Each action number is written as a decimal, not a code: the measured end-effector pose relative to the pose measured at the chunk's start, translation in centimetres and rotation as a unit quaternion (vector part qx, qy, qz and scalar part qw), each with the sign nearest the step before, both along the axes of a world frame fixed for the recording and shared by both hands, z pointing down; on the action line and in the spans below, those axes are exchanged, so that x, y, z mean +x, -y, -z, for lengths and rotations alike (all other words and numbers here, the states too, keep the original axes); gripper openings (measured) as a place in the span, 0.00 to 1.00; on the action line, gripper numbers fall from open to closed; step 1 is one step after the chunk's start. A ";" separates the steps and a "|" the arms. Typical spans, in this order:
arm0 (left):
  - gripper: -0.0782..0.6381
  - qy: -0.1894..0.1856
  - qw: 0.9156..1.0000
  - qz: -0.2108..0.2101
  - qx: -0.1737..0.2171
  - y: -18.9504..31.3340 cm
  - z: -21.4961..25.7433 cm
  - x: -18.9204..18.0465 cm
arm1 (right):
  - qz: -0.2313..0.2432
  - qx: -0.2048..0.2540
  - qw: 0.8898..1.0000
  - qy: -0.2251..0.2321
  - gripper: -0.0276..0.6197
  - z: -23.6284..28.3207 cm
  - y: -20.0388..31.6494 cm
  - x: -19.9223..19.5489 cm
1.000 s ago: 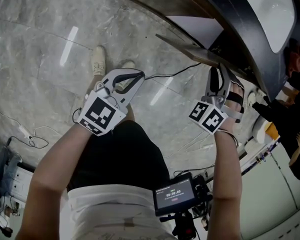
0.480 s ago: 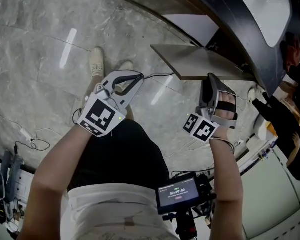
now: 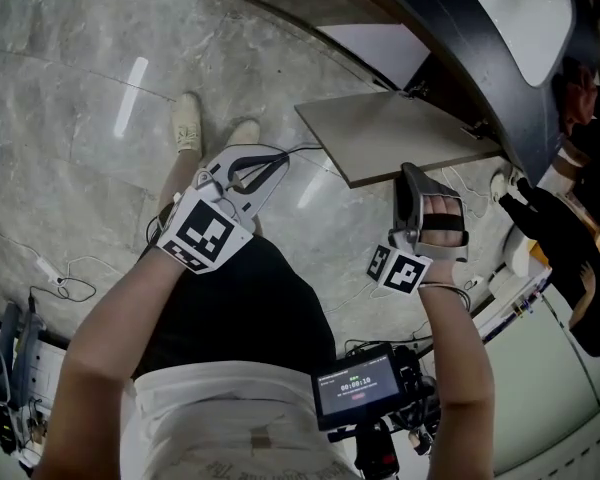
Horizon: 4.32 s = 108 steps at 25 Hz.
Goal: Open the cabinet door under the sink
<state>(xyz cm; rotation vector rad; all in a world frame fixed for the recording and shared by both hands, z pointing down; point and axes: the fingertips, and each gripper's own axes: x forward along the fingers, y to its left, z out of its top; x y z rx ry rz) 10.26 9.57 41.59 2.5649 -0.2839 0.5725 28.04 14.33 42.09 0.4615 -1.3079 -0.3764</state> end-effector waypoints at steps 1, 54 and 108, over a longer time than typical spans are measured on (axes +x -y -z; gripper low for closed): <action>0.12 -0.001 1.000 -0.003 0.000 -0.2 0.1 0.1 | 0.002 -0.003 1.000 0.000 0.20 0.0 -0.3 0.0; 0.12 -0.002 0.998 -0.058 0.003 -2.8 1.0 2.1 | 0.196 -0.186 0.956 -0.112 0.24 0.8 -17.6 10.3; 0.12 0.023 0.998 -0.039 0.037 0.6 3.5 1.1 | -0.190 0.032 0.949 0.250 0.08 9.0 -4.9 -0.7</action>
